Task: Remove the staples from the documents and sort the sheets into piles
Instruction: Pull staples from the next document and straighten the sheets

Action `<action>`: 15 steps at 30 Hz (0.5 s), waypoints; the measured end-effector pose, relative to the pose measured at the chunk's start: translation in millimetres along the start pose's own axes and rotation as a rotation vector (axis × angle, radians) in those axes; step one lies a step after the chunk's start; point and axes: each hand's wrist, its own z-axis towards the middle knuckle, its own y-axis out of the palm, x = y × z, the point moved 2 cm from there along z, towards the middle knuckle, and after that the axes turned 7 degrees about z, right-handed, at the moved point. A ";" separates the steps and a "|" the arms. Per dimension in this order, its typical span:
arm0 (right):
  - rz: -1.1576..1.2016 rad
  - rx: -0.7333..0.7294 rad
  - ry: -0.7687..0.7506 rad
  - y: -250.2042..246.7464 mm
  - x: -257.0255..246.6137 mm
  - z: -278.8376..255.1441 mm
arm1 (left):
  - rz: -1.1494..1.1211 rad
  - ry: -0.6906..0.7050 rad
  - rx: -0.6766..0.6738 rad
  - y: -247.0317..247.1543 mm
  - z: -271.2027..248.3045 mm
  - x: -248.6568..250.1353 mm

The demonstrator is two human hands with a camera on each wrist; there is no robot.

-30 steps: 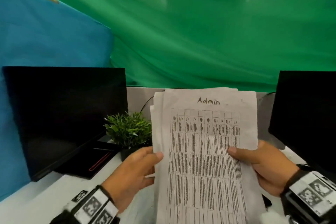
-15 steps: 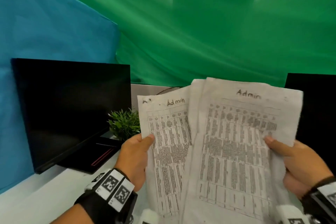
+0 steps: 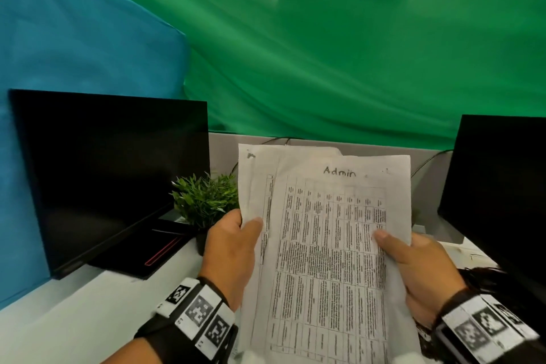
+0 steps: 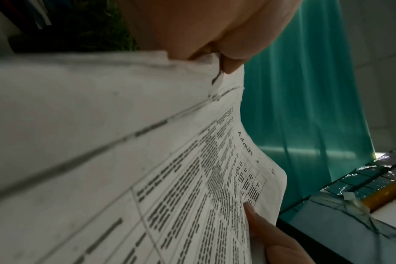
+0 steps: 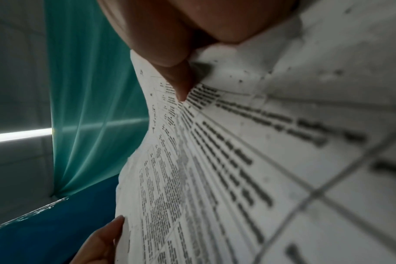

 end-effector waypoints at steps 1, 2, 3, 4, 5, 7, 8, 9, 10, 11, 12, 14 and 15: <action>0.029 0.002 -0.004 -4.0 -3.0 2.3 | 0.021 0.006 0.011 -3.4 1.2 1.4; 0.062 0.011 -0.014 -9.8 -7.9 4.9 | 0.028 0.003 0.020 -7.5 2.6 3.1; 0.110 0.022 -0.035 -16.9 -14.4 7.2 | 0.027 -0.006 0.031 -12.0 4.9 3.9; 0.164 0.019 -0.060 -23.3 -21.3 8.9 | 0.017 -0.018 0.045 -16.5 7.7 4.0; 0.216 -0.006 -0.073 -27.9 -28.5 8.9 | 0.006 -0.025 0.061 -20.3 10.5 4.1; 0.278 -0.088 -0.050 -29.2 -37.6 4.6 | 0.002 -0.020 0.079 -24.8 13.3 4.3; 0.281 -0.137 -0.022 -25.9 -38.7 0.4 | 0.006 -0.018 0.073 -24.6 14.1 4.7; 0.272 -0.175 0.008 -20.6 -37.0 -2.3 | 0.007 -0.016 0.054 -22.3 13.8 5.2; 0.250 -0.199 0.035 -14.2 -33.9 -4.1 | 0.005 -0.013 0.024 -18.4 12.1 6.4; 0.227 -0.211 0.053 -6.8 -28.8 -4.3 | 0.006 -0.008 -0.007 -13.9 9.9 8.1; 0.206 -0.215 0.062 -0.1 -23.1 -3.9 | 0.006 0.002 -0.033 -9.6 7.3 10.4; 0.177 -0.200 0.060 11.4 -13.1 0.2 | 0.027 0.042 -0.072 -3.5 3.5 14.0; 0.178 -0.187 0.052 15.5 -10.5 2.1 | 0.047 0.057 -0.071 -3.5 4.8 14.8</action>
